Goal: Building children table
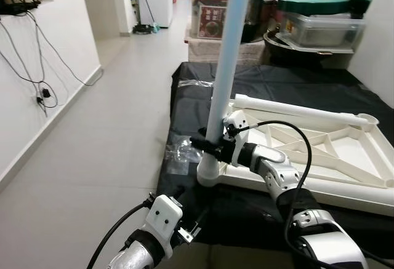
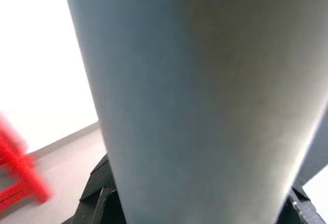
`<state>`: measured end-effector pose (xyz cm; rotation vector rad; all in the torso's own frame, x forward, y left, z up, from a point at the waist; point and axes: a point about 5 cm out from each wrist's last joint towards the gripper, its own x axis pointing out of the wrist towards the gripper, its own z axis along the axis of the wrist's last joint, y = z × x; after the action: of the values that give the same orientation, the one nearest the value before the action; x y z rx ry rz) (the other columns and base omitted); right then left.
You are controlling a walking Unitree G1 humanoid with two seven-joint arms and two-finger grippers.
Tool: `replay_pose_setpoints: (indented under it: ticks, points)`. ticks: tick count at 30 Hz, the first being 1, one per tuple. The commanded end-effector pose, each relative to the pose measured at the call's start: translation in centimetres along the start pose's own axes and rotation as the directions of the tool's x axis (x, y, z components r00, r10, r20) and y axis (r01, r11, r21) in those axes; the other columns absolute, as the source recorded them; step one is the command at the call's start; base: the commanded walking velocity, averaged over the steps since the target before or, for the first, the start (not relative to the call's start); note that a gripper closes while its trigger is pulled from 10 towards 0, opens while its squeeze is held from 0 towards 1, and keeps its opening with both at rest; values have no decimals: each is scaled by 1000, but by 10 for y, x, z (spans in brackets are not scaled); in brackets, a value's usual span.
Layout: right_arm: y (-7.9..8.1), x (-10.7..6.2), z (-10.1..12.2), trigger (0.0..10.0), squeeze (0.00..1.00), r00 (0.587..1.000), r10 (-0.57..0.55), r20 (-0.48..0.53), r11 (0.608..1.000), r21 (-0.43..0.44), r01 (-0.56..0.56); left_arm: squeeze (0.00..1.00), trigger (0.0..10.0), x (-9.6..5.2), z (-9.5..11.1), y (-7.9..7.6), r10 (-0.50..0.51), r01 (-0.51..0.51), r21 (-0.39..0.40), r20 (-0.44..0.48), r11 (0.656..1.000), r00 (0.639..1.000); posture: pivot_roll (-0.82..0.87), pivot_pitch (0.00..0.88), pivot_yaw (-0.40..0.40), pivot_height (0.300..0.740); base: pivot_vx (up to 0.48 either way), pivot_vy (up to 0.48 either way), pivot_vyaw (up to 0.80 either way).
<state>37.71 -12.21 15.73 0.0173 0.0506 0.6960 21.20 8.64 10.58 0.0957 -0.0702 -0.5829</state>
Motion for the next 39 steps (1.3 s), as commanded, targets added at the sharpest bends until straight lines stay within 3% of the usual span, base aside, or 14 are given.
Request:
replay_pose_setpoints:
  ticks: [1,2,5,11,15,16,17,21,22,28,30,33,36,39]
  points:
    - [-25,-12,-4,0,0,954,-299,-12,954,5,300,0,10000,-1,-1,0,2,-2,0,-8,1000,1000,94,0,-59,740,0,0,0]
    - [-25,-12,-4,0,0,954,-299,-12,954,5,300,0,10000,-1,-1,0,2,-2,0,-8,1000,1000,94,0,-59,740,0,0,0]
    - [-51,-46,-16,0,0,569,-822,-28,570,-33,821,0,10000,-1,-1,0,-1,1,-2,-10,1000,1000,91,0,-55,740,0,0,0]
    - [-32,-51,-25,0,0,414,-909,-53,414,19,910,0,10000,-1,-1,0,-1,1,-1,-10,1000,1000,96,0,-60,740,0,0,0]
    - [-18,-37,-26,0,0,450,-891,-62,447,65,892,0,10000,-1,-1,0,2,-2,0,-10,1000,1000,96,0,-62,740,0,0,0]
    - [-13,-28,-24,10000,0,501,-865,-42,497,79,864,0,10000,-1,-1,0,2,-2,0,-10,1000,1000,95,0,-61,740,0,0,0]
    - [-7,-21,-20,10000,1000,552,-834,-12,549,100,830,0,10000,-2,-1,0,3,-3,0,-10,1000,1000,97,0,-62,740,0,0,0]
    - [-4,-15,-12,10000,1000,599,-798,59,602,96,793,0,10000,-2,-2,0,3,-3,-1,-10,1000,1000,96,0,-60,740,0,0,0]
    - [-11,-16,-7,10000,0,624,-777,82,629,116,769,0,10000,-1,-1,0,3,-3,-1,-10,1000,1000,94,0,-63,740,0,0,0]
    - [-25,-16,9,10000,0,808,-571,145,820,157,551,0,10000,-1,-1,1,3,-3,-2,-10,1000,1000,90,0,-59,740,0,0,0]
    - [-25,-16,9,10000,0,808,-571,145,820,157,551,0,10000,-1,-1,1,3,-3,-2,-10,1000,1000,90,0,-59,740,0,0,0]
    - [-17,-16,13,10000,0,979,-165,117,978,148,147,0,10000,0,-1,1,2,-2,0,-9,1000,1000,90,0,-57,740,0,0,0]
    - [-1,-20,13,10000,0,971,234,52,967,89,-237,0,10000,0,-1,1,1,-1,0,-8,1000,1000,91,0,-59,740,0,0,0]
    - [6,-20,9,10000,0,942,336,8,940,62,-335,0,10000,1,-1,1,2,-2,0,-7,1000,1000,99,0,-65,740,0,0,0]
